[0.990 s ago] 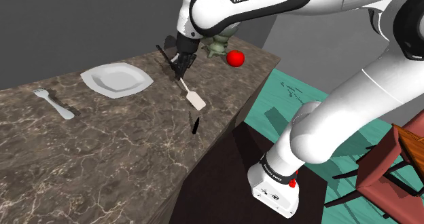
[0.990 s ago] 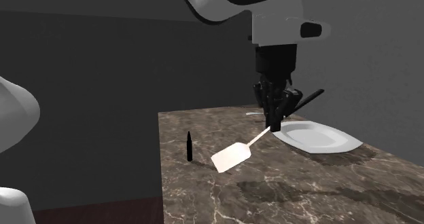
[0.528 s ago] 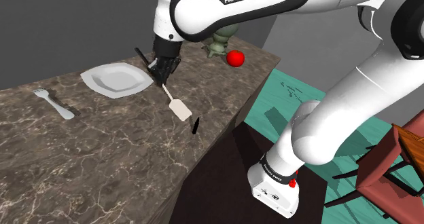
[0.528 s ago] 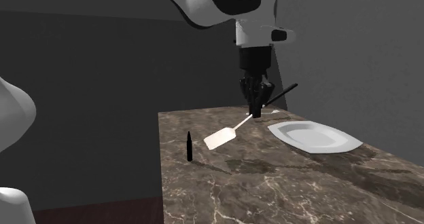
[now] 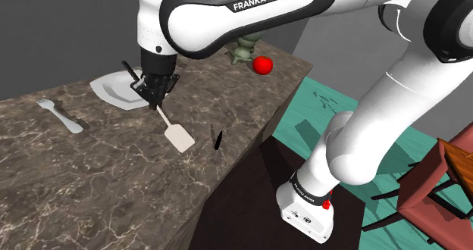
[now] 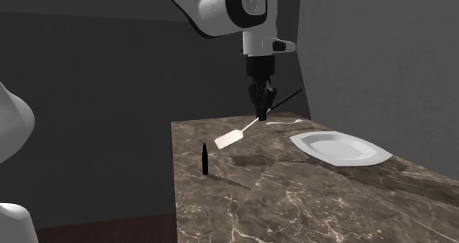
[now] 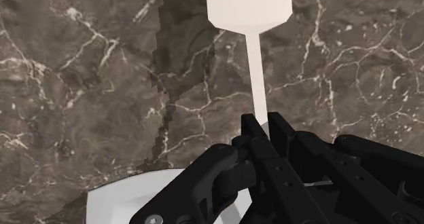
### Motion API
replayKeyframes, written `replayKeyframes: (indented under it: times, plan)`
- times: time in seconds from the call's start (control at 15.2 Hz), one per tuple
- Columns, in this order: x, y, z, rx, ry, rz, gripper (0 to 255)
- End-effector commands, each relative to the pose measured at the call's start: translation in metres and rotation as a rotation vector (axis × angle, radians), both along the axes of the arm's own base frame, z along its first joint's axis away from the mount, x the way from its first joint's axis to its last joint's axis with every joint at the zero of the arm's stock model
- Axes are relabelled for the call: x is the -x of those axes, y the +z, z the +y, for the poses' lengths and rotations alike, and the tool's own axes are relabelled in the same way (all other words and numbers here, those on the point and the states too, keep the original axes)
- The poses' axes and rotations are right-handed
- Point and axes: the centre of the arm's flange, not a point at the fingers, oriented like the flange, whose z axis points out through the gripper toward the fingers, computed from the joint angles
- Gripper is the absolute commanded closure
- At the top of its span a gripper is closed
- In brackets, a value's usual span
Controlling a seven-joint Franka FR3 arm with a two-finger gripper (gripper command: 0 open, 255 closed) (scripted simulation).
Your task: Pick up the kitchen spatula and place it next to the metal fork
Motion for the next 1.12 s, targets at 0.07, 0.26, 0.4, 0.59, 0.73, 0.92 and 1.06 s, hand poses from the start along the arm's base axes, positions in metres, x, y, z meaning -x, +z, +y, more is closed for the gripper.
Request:
replayKeyframes:
  times: [0.07,0.26,0.4,0.59,0.73,0.92,1.06]
  plan:
    - [0.001,-0.015,0.003,0.0,-0.001,0.0,255]
    - [0.001,-0.031,0.003,0.0,-0.001,0.0,255]
    - [0.001,-0.041,0.003,0.0,-0.001,0.0,255]
    - [0.001,-0.057,0.003,0.0,-0.001,0.0,255]
    - [0.001,-0.068,0.003,0.0,-0.001,0.0,255]
    - [0.001,-0.08,0.003,0.0,-0.001,0.0,255]
    - [0.001,-0.08,0.003,0.0,-0.001,0.0,255]
